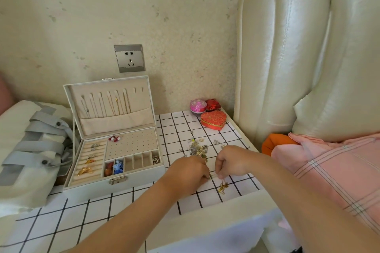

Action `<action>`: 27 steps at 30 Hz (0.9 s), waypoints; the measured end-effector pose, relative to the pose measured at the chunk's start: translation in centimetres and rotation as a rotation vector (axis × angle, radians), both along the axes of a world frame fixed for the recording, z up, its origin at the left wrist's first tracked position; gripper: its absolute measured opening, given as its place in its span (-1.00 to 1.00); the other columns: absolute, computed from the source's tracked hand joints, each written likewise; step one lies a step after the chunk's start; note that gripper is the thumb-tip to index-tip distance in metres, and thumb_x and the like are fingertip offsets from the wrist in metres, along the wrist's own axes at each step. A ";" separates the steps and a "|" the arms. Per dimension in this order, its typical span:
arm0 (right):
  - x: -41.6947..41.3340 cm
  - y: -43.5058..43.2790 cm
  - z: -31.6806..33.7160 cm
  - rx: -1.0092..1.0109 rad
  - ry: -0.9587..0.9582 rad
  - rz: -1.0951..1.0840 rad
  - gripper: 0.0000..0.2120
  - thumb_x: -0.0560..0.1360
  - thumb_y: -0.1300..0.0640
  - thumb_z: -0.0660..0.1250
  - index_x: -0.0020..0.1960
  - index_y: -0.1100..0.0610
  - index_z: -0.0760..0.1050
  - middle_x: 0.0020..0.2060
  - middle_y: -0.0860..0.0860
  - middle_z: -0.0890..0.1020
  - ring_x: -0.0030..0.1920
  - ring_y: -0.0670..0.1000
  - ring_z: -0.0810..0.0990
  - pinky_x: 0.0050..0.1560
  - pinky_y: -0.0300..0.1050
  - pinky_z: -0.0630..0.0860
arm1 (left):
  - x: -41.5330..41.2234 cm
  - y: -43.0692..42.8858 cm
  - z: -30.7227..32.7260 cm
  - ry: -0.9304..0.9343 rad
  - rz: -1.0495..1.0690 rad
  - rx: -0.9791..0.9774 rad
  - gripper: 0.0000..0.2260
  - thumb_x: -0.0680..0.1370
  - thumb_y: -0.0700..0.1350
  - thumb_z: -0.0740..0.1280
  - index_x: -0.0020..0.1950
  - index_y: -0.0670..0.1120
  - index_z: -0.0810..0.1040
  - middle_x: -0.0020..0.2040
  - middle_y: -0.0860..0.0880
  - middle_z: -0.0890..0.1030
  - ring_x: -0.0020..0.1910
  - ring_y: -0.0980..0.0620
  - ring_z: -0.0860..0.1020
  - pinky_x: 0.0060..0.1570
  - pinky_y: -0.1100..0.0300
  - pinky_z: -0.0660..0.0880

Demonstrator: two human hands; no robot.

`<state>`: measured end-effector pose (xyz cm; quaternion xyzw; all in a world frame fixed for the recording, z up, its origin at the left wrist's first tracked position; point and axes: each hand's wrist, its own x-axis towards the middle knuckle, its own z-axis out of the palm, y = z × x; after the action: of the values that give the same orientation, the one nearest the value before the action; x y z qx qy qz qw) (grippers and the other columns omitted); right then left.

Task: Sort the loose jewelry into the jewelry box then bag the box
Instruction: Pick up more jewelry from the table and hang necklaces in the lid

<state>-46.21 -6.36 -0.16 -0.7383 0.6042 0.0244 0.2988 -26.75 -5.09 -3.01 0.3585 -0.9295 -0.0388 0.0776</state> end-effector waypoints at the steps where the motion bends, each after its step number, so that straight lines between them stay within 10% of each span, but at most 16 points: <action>1: 0.0 0.0 0.0 0.001 -0.008 0.000 -0.88 0.45 0.14 0.52 -0.03 0.04 0.66 -0.23 -0.17 0.56 -0.18 -0.17 0.51 -0.19 -0.30 0.41 | 0.1 0.0 0.0 0.009 0.026 0.001 -0.79 0.63 -0.03 0.25 0.15 0.02 0.65 0.05 0.04 0.58 0.09 0.02 0.52 -0.06 0.12 0.49; 16: 1.6 -0.4 1.9 -0.069 -0.373 -0.072 -0.91 0.51 0.11 0.45 -0.03 0.12 0.69 -0.44 -0.11 0.58 -0.43 -0.16 0.50 -0.37 -0.31 0.39 | 0.9 -0.7 2.9 0.521 0.328 0.345 -0.92 0.59 -0.05 0.33 -0.08 0.00 0.57 -0.27 0.10 0.57 -0.31 0.18 0.48 -0.29 0.32 0.38; 22: 1.9 -0.1 4.0 -0.088 -0.545 -0.075 -0.88 0.56 0.11 0.40 -0.03 0.03 0.72 -0.11 -0.11 0.74 -0.30 -0.11 0.58 -0.33 -0.23 0.48 | 2.4 -1.7 5.4 0.550 0.354 0.500 -0.83 0.63 -0.01 0.26 -0.05 -0.05 0.58 -0.10 -0.05 0.66 -0.07 -0.07 0.61 -0.02 0.00 0.58; 27: 2.9 0.0 5.6 -0.090 -0.597 -0.062 -0.78 0.62 0.09 0.30 -0.09 0.10 0.68 -0.14 -0.02 0.74 -0.28 -0.05 0.58 -0.20 -0.15 0.50 | 3.7 -1.5 6.6 0.734 0.318 0.777 -0.77 0.67 -0.07 0.19 0.06 -0.17 0.57 0.01 -0.09 0.68 -0.04 0.08 0.64 0.06 0.15 0.60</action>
<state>-43.28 -6.35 5.49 -0.7065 0.5125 -0.2295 0.4307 -23.09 -6.54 3.63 0.4595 -0.6933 -0.4886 0.2633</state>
